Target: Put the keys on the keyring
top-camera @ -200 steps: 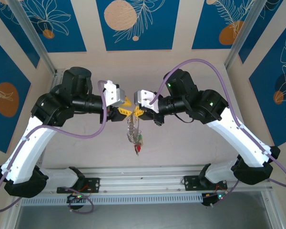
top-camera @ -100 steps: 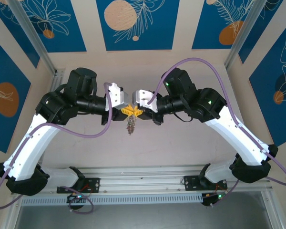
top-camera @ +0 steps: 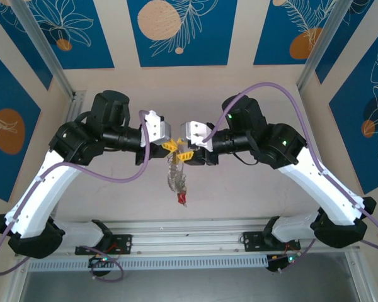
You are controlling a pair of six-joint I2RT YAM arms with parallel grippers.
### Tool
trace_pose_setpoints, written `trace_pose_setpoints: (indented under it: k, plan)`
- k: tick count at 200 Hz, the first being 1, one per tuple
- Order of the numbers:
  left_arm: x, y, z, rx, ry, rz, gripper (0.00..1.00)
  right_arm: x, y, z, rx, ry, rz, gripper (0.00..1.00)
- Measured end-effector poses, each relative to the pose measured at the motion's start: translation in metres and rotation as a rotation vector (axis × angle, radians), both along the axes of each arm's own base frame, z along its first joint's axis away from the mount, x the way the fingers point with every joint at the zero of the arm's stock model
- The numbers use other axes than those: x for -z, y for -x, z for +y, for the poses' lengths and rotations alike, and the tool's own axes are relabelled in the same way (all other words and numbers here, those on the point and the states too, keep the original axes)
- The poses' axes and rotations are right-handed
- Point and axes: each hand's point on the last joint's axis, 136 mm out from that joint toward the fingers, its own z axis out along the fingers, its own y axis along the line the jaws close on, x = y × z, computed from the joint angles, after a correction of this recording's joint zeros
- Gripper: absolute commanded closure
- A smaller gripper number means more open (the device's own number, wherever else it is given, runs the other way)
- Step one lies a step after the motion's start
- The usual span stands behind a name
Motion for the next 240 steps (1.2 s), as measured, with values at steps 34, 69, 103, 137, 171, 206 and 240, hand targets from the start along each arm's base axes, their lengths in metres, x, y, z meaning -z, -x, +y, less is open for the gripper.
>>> trace_pose_setpoints:
  k: [34, 69, 103, 137, 171, 206, 240]
  plan:
    - [-0.011, 0.004, 0.000, 0.008, 0.042, -0.018, 1.00, -0.004, 0.002, -0.001, -0.003, -0.038, 0.017, 0.77]
    - [-0.021, 0.009, 0.001, 0.021, 0.078, -0.035, 1.00, -0.003, -0.003, -0.002, 0.009, -0.063, 0.058, 0.78]
    - [-0.026, 0.011, 0.000, 0.035, 0.097, -0.042, 1.00, 0.000, -0.005, -0.003, 0.013, -0.073, 0.093, 0.78]
    - [-0.027, 0.012, -0.001, 0.041, 0.103, -0.035, 1.00, -0.002, -0.004, -0.003, 0.003, -0.093, 0.113, 0.87]
    - [-0.028, 0.012, -0.001, 0.042, 0.110, -0.043, 1.00, -0.004, -0.004, -0.004, -0.005, -0.104, 0.132, 0.95]
    - [-0.030, 0.013, -0.001, 0.044, 0.134, -0.056, 1.00, -0.006, -0.003, -0.005, -0.022, -0.120, 0.157, 0.94]
    - [-0.029, 0.013, -0.001, 0.039, 0.142, -0.054, 1.00, -0.004, -0.004, -0.005, -0.034, -0.127, 0.178, 0.92]
